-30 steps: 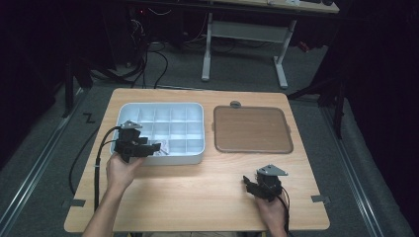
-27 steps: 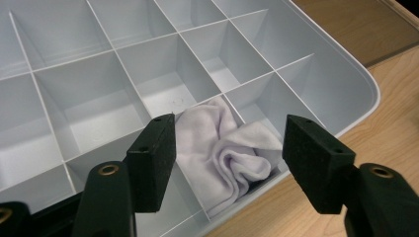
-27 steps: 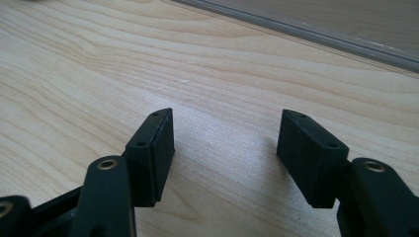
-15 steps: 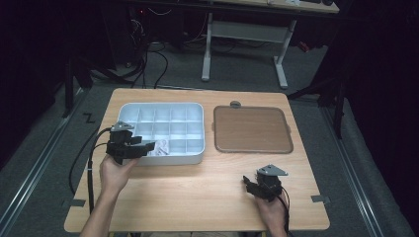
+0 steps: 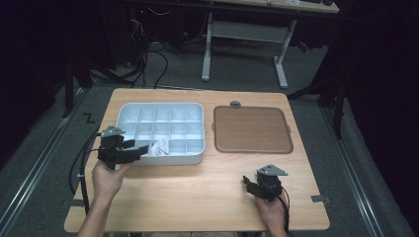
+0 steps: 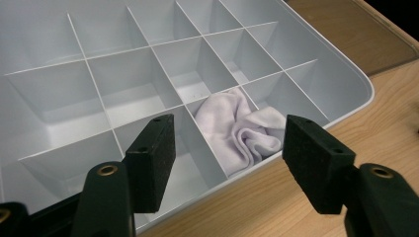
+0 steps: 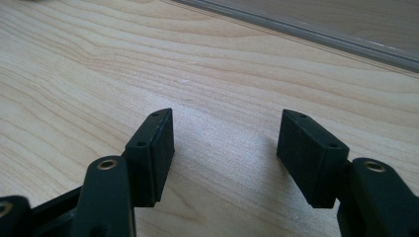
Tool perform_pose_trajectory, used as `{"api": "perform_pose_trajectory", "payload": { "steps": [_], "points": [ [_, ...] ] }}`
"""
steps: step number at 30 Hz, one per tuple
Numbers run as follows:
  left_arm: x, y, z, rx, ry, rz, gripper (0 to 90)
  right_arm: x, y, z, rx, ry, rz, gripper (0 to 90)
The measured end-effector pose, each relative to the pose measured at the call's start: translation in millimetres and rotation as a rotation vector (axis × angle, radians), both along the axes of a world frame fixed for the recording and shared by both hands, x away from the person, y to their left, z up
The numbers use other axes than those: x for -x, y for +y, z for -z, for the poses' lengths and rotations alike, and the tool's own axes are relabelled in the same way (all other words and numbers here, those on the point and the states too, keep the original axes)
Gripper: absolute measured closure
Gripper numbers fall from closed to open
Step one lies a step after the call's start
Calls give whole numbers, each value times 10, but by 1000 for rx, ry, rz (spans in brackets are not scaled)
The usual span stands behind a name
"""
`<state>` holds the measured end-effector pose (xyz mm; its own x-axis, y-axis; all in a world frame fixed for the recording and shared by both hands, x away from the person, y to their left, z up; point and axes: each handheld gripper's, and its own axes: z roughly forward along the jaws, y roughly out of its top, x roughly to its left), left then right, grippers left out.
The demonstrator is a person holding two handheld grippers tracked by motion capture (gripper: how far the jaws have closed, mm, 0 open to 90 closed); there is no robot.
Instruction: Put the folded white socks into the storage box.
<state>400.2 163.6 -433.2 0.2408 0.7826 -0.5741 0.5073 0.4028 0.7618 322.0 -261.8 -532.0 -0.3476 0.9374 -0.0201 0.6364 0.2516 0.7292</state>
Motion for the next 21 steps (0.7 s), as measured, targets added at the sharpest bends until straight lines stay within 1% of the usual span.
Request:
{"api": "perform_pose_trajectory", "payload": {
  "steps": [4,7,11,13,18,21],
  "points": [
    [32,62,-1,-7,-3,-14,379,0,0,0,0,0,0,397],
    [61,92,-4,-2,-6,-19,376,0,0,0,0,0,0,397],
    [96,145,-12,16,-9,-28,375,0,0,0,0,0,0,397],
    [116,163,-17,14,-10,-26,374,0,0,0,0,0,0,397],
    [182,201,-41,29,-28,-33,367,0,0,0,0,0,0,397],
    [216,225,-46,42,-30,-38,355,0,-1,0,0,0,0,397]
  ]
}}
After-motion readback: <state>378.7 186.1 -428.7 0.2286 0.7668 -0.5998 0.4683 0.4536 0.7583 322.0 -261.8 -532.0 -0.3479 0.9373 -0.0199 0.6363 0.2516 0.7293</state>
